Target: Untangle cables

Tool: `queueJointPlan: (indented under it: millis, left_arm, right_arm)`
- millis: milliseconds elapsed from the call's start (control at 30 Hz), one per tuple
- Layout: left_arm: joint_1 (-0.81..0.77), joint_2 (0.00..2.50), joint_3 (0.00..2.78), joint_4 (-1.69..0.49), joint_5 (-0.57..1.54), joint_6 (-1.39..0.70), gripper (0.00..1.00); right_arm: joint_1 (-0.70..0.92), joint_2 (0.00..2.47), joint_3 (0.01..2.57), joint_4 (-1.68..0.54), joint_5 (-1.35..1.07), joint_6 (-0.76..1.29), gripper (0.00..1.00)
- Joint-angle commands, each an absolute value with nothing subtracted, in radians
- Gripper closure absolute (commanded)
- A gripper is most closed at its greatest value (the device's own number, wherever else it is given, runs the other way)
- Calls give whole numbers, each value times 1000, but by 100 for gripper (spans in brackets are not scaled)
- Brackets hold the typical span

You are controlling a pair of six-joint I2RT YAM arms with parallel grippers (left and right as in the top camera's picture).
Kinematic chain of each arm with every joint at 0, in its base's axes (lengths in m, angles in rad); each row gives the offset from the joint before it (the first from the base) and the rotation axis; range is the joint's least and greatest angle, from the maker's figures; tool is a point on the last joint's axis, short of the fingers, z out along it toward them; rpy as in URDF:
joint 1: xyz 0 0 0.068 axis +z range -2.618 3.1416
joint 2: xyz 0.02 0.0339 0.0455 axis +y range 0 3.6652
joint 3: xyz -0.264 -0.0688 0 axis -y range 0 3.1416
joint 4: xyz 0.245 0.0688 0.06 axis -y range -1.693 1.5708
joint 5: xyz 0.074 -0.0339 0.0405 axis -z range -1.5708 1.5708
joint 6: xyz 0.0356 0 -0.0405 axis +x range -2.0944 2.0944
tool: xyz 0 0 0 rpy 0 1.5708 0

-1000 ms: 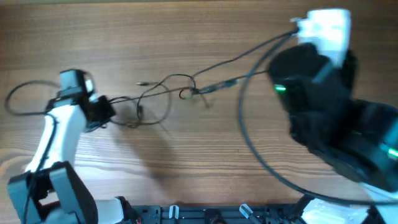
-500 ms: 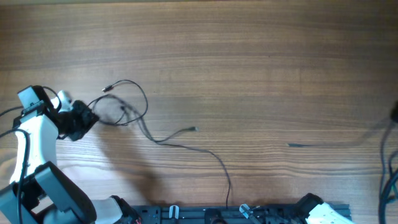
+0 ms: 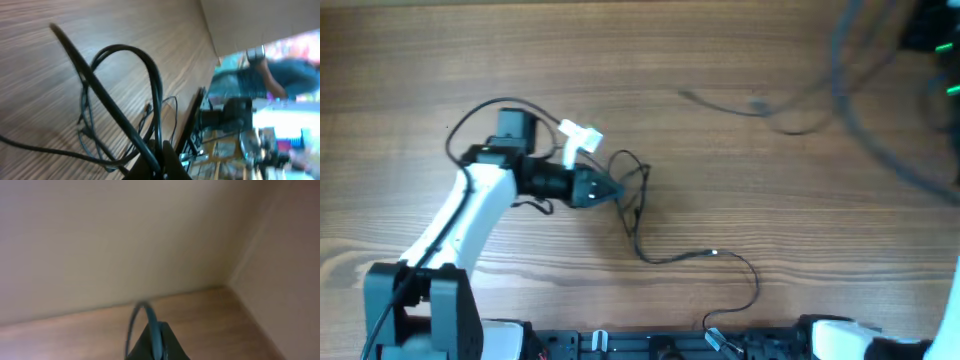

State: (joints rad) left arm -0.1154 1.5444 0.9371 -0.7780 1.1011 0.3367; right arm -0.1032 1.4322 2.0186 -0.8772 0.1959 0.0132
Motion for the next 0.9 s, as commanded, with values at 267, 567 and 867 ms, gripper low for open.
queueJointPlan:
  millis: [267,567,867]
  left_arm:
    - [-391,1541,935,-801,1026,363,96]
    - [-392,1541,935,-801,1027,359,44]
    - [-344,1541,941,-701,780,219,39]
  right_arm:
    - [-741,1873,2029,-808,-128,163,96]
    - [-886,2053,2019,-1158,25,928,0]
    - [-609,2053,2019,-1290,-421,352,0]
